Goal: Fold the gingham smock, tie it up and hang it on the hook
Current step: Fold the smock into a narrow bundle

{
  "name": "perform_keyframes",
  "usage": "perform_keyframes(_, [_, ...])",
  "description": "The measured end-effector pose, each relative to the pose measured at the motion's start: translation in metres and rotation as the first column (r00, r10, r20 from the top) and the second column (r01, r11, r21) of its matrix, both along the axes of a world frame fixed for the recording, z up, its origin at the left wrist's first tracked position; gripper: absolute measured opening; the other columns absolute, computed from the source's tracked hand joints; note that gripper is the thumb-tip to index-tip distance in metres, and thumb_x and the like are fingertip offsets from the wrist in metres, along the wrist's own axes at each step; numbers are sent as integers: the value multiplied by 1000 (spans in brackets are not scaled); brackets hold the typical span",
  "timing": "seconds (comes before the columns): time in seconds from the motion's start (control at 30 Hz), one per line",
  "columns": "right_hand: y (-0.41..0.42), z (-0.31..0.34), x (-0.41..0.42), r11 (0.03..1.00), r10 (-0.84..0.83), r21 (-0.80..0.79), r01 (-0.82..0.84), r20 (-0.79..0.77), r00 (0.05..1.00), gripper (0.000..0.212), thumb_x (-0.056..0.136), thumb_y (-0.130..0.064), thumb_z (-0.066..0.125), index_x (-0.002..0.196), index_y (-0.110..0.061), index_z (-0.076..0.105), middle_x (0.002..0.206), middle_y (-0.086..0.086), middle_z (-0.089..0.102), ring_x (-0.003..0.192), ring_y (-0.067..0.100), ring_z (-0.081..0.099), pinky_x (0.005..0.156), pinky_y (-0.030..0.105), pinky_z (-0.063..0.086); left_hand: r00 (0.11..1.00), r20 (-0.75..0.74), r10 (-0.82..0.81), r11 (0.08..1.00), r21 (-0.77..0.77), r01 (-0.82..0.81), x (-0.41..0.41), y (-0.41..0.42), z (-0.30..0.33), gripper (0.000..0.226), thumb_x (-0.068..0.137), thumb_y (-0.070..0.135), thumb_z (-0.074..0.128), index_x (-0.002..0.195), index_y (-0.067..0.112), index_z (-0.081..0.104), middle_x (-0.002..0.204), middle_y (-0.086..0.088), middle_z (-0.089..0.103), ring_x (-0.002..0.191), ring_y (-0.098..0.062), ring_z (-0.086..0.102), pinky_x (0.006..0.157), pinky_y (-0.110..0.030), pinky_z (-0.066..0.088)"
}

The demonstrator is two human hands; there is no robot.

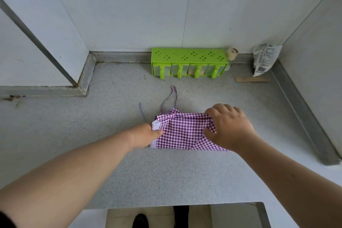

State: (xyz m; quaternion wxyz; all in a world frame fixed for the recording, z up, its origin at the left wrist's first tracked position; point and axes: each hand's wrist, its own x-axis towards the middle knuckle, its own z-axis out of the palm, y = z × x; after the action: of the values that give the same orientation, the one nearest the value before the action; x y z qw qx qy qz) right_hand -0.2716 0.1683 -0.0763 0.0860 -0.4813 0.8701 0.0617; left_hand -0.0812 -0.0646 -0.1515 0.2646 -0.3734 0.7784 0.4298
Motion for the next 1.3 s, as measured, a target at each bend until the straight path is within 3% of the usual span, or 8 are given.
perform_keyframes(0.1, [-19, -14, 17, 995, 98, -14, -97, 51, 994, 63, 97, -48, 52, 155, -35, 31, 166, -2, 31, 152, 25, 30, 126, 49, 22, 996, -20, 86, 993, 85, -84, -7, 4, 5, 48, 111, 48, 43, 149, 22, 56, 142, 0, 65, 120, -18, 61, 103, -32, 44])
perform_keyframes(0.3, [-53, -65, 33, 981, -26, 194, -25, 255, 967, 58, 109, -37, 40, 162, -41, 19, 171, -3, 21, 152, 31, 29, 114, 54, 42, 978, -73, 194, 981, 12, -194, -12, 2, -7, 37, 109, 39, 47, 143, 26, 56, 135, 1, 65, 117, -19, 64, 98, -39, 53])
perform_keyframes(0.4, [-46, -75, 31, 988, -73, 150, 28, 306, 949, 54, 110, -44, 31, 163, -43, 18, 172, -9, 18, 155, 26, 22, 118, 51, 38, 990, -141, -5, 959, -281, -35, -5, -13, -11, 36, 103, 27, 54, 139, 23, 57, 139, 6, 52, 120, -16, 57, 105, -39, 51])
perform_keyframes(0.5, [-39, -80, 25, 995, -77, 88, 49, 354, 932, 55, 109, -49, 33, 162, -46, 22, 171, -16, 19, 156, 20, 21, 123, 46, 32, 948, -25, -316, 843, -465, 269, -1, -26, -13, 72, 94, 33, 68, 159, 30, 37, 162, 7, 35, 145, -23, 41, 119, -45, 41])
perform_keyframes(0.9, [-35, -84, 27, 995, -93, 65, 74, 355, 930, 55, 108, -47, 35, 162, -48, 22, 170, -20, 18, 156, 15, 17, 121, 43, 34, 863, -28, -504, 802, -386, 455, -20, -14, -24, 54, 94, 64, 48, 143, 43, 53, 144, 10, 56, 133, -21, 51, 114, -46, 43])
perform_keyframes(1.03, [-35, -83, 27, 994, -98, 77, 75, 364, 926, 55, 108, -48, 35, 161, -49, 20, 170, -20, 16, 157, 17, 14, 123, 43, 30, 909, -141, -392, 900, -263, 348, -24, -11, -19, 12, 106, 35, 55, 111, 34, 65, 107, 13, 68, 98, -12, 64, 94, -34, 52])
perform_keyframes(1.13, [-34, -83, 25, 994, -101, 71, 80, 384, 918, 56, 108, -47, 39, 161, -50, 22, 170, -22, 17, 157, 17, 15, 125, 42, 27, 920, -168, -354, 921, -233, 312, -22, -14, -14, 17, 107, 30, 54, 121, 27, 63, 107, 8, 71, 94, -14, 66, 89, -35, 55])
perform_keyframes(1.3, [-35, -85, 22, 994, -102, 80, 78, 381, 919, 58, 107, -48, 40, 161, -51, 20, 170, -22, 17, 157, 16, 16, 126, 42, 26, 912, 80, -401, 811, -432, 395, -3, -47, -18, 20, 99, 28, 56, 80, 28, 50, 97, -2, 66, 87, -23, 64, 81, -37, 55])
